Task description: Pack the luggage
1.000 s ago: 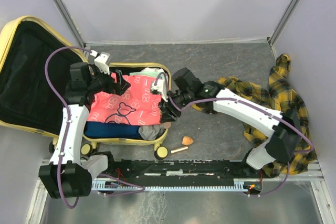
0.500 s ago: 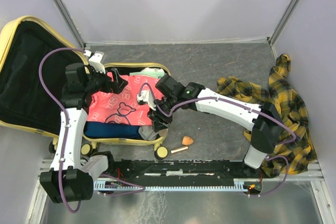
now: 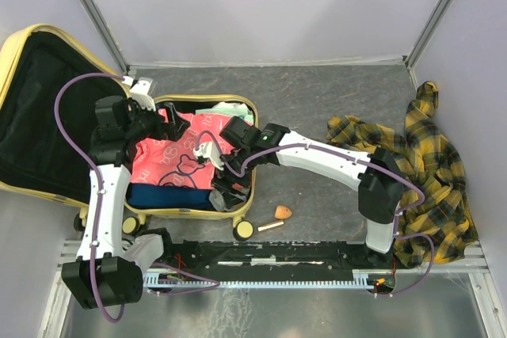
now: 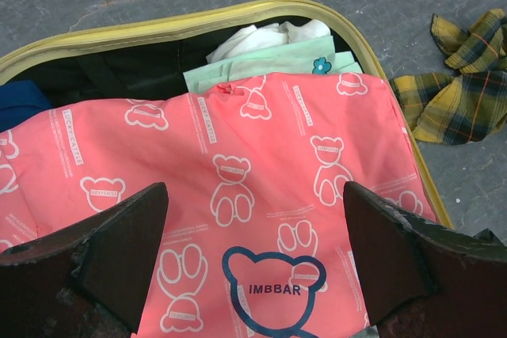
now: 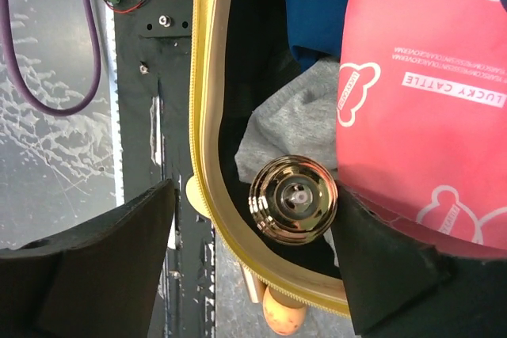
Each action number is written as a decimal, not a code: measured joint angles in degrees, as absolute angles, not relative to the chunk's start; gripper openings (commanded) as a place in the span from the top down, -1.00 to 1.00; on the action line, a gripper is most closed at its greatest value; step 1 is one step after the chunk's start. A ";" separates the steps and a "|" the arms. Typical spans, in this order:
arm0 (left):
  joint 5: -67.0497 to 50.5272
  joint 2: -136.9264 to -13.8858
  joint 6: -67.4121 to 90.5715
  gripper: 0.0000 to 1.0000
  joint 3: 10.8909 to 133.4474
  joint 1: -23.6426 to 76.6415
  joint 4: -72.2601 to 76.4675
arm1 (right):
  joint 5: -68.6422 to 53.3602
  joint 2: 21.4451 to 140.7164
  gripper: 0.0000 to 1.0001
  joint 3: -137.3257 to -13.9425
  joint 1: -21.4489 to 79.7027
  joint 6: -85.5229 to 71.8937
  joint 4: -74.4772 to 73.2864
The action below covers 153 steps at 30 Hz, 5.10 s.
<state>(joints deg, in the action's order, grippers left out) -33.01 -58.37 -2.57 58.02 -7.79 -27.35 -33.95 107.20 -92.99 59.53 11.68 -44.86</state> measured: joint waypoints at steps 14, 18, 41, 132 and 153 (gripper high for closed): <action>-33.19 -58.72 -2.15 -0.91 58.00 -7.81 -27.20 | -33.69 90.19 -0.13 -80.14 53.95 11.97 -40.12; -33.23 -58.98 -2.13 -0.91 58.00 -7.81 -26.89 | -32.73 89.93 0.13 -77.23 52.49 10.96 -37.36; -33.10 -58.72 -2.20 -0.90 58.00 -7.99 -27.33 | -31.81 104.31 0.46 -76.60 61.84 7.92 -19.25; -33.91 -60.49 -2.15 -0.95 58.26 -8.03 -25.21 | -32.27 103.35 -0.73 -80.66 60.23 5.72 -20.71; -34.17 -61.36 -2.15 -0.94 59.29 -8.14 -26.02 | -28.05 69.89 -0.36 -44.25 54.76 20.43 -29.45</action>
